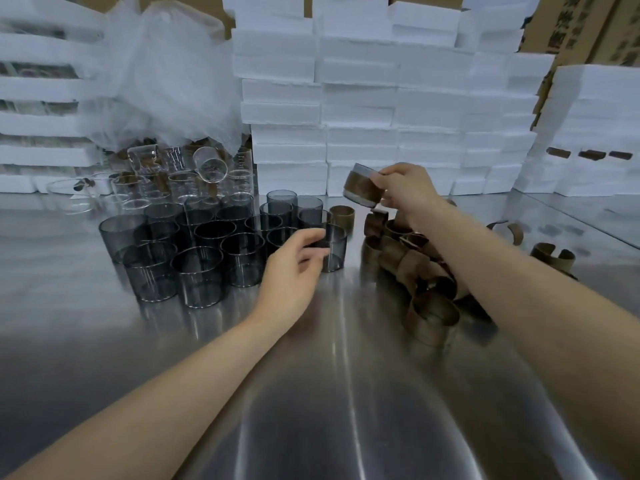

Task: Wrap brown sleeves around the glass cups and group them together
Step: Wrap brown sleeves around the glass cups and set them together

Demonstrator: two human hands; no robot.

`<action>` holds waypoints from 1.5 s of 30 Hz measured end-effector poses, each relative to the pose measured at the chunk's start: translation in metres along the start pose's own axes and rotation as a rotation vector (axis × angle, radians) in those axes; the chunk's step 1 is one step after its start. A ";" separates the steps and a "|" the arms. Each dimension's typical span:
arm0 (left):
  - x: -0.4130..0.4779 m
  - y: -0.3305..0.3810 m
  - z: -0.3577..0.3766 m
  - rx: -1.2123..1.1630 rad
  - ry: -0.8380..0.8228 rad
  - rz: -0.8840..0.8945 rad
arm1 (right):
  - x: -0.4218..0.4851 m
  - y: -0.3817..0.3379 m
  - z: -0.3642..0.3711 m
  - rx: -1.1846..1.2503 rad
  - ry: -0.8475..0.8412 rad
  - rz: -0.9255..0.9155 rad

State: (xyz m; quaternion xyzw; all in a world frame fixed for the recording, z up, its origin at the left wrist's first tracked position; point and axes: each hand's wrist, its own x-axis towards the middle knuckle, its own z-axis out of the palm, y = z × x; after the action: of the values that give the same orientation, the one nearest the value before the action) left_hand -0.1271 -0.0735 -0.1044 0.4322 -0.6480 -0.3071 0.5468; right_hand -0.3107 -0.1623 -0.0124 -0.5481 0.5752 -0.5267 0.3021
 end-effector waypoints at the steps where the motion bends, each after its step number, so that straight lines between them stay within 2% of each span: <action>1: 0.000 -0.003 0.001 0.020 -0.012 -0.001 | 0.018 0.003 0.004 -0.053 0.018 0.009; 10: 0.003 -0.009 0.004 0.046 -0.024 0.080 | 0.102 0.023 0.068 -0.620 -0.092 -0.032; 12: 0.003 -0.012 0.004 0.062 -0.021 0.094 | 0.110 0.034 0.082 -0.653 -0.104 -0.016; 19: 0.004 -0.012 0.005 0.099 -0.029 0.135 | 0.122 0.052 0.109 -0.549 -0.048 -0.005; 23: 0.003 -0.011 0.005 0.118 -0.061 0.137 | 0.104 0.035 0.098 -0.513 -0.072 -0.081; 25: 0.003 -0.011 0.005 0.128 -0.072 0.128 | 0.086 0.018 0.086 -0.371 -0.058 -0.081; 30: 0.001 -0.005 0.004 0.165 -0.075 0.106 | 0.002 -0.004 0.064 0.168 -0.006 0.095; 32: 0.000 -0.002 0.005 0.202 -0.075 0.135 | -0.049 0.005 0.063 0.244 0.022 0.133; 36: -0.003 0.000 0.006 0.263 -0.077 0.245 | -0.128 0.031 0.059 0.200 0.100 -0.048; 41: -0.005 0.001 0.005 0.301 -0.065 0.235 | -0.136 0.031 0.067 0.061 0.031 -0.102; 45: -0.007 0.004 0.004 0.282 -0.036 0.251 | -0.140 0.035 0.069 -0.122 0.059 -0.148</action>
State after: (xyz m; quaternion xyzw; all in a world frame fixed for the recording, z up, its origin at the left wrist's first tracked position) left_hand -0.1315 -0.0658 -0.1045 0.4148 -0.7431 -0.1500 0.5032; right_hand -0.2271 -0.0535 -0.0956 -0.5908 0.5728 -0.5276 0.2113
